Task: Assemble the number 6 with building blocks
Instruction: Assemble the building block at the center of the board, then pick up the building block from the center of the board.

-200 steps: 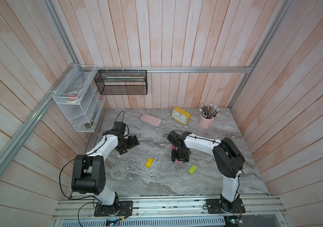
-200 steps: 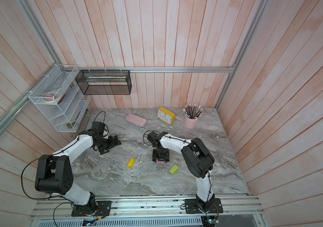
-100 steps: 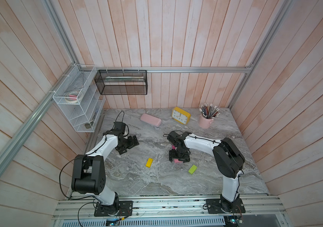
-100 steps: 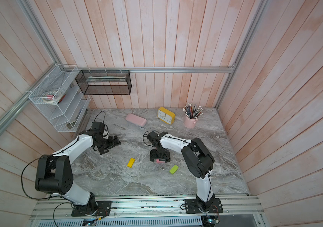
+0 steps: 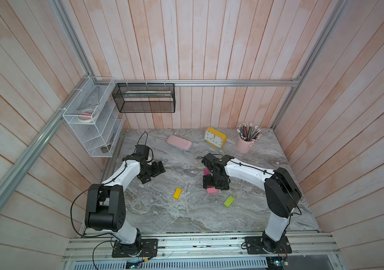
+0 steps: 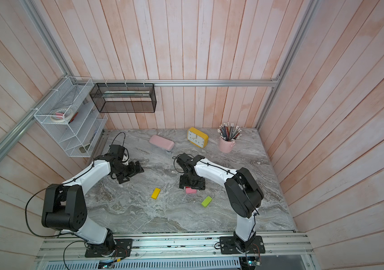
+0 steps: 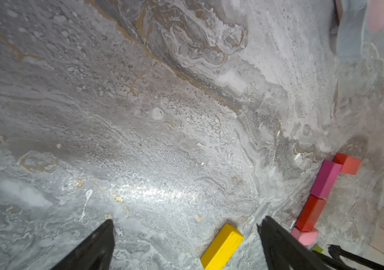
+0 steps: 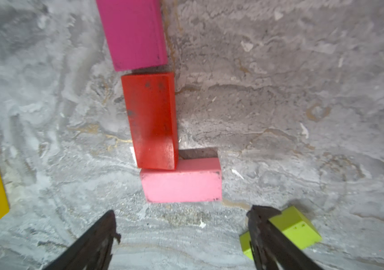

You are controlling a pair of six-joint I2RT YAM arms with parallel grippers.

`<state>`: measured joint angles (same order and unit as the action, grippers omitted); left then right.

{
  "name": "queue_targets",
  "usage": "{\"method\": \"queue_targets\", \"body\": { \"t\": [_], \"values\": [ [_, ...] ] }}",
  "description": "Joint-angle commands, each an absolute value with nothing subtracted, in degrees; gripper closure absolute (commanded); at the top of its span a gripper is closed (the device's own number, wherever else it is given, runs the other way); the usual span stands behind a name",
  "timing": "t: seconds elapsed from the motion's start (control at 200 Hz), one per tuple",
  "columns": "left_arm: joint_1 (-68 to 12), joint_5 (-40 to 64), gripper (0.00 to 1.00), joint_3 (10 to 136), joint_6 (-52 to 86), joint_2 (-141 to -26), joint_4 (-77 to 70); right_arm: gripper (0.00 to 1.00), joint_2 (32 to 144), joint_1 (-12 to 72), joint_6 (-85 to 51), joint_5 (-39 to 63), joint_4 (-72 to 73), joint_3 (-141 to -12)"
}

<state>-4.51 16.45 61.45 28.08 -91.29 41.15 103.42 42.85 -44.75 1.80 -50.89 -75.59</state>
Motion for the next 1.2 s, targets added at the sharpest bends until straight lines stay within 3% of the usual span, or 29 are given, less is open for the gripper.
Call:
{"method": "queue_targets", "body": {
  "t": [0.0,0.305,0.495,1.195],
  "values": [
    [-4.3,16.3,0.02,60.4,28.1,-90.1,40.6,0.11,99.0,42.7,-46.2,0.9,-53.3,-74.5],
    [-4.3,16.7,0.02,59.1,28.7,-89.4,39.5,0.33,89.8,41.9,-57.9,3.9,-53.2,-60.3],
    [-4.3,16.8,0.02,58.0,28.7,-88.9,39.4,0.34,84.9,41.2,-62.0,4.9,-50.1,-53.2],
    [-4.4,16.8,0.02,59.3,28.2,-90.1,40.1,0.29,82.4,34.0,-63.3,5.5,-46.8,-48.5]
  ]
}}
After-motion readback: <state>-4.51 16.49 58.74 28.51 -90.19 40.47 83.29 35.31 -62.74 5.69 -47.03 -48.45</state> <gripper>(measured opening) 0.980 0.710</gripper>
